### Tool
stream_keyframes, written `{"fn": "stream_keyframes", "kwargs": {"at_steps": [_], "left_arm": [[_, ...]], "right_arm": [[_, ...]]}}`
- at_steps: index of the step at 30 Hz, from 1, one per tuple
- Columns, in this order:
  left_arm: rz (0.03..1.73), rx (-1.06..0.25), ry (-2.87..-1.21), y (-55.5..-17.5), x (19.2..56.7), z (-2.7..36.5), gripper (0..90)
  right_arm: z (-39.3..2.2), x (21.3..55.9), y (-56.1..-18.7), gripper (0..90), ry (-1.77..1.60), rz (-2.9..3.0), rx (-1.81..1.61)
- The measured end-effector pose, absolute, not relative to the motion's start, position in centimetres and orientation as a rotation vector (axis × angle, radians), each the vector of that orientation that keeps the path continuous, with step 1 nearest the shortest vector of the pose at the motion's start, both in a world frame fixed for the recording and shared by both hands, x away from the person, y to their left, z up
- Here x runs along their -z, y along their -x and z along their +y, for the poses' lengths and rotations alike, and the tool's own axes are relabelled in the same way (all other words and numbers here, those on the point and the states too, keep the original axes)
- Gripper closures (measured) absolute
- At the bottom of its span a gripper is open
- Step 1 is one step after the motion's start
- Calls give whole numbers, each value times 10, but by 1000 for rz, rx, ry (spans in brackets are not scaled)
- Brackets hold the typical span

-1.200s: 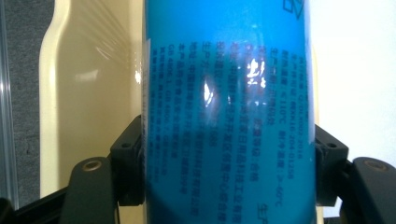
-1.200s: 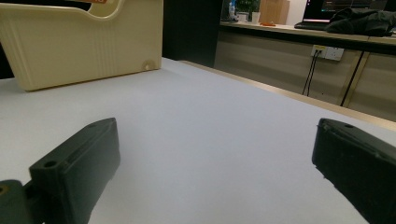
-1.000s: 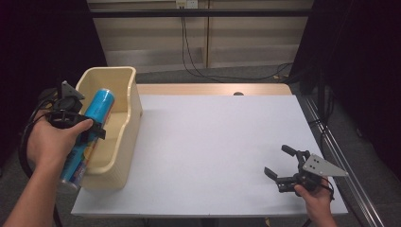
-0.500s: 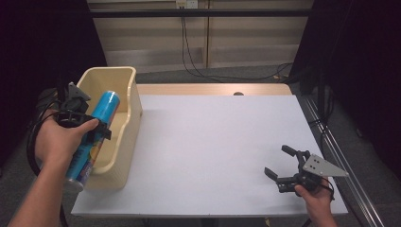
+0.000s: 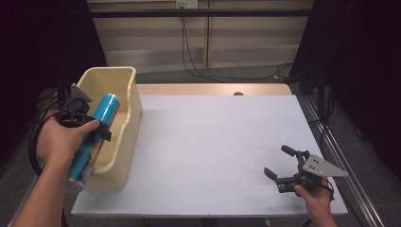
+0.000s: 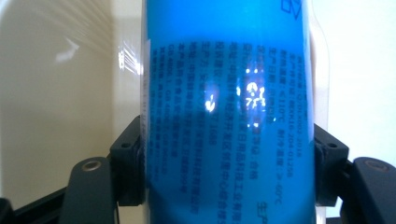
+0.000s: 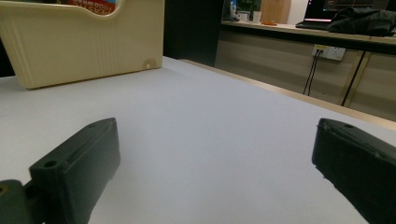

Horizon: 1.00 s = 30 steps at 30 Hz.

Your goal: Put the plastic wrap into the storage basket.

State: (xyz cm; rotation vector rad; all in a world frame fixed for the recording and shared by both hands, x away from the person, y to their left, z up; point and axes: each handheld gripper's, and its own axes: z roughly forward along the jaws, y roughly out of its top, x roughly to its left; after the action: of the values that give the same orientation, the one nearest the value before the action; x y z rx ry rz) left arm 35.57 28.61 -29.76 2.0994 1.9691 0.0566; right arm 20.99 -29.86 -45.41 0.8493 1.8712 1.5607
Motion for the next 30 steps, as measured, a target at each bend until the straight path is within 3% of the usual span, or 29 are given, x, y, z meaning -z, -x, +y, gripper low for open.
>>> {"fn": "stream_keyframes", "kwargs": {"at_steps": [30], "left_arm": [[2038,-13,-2083,-362,302,288,315]], "right_arm": [[-299,454,-210,7,-853,1866,-1563]]}}
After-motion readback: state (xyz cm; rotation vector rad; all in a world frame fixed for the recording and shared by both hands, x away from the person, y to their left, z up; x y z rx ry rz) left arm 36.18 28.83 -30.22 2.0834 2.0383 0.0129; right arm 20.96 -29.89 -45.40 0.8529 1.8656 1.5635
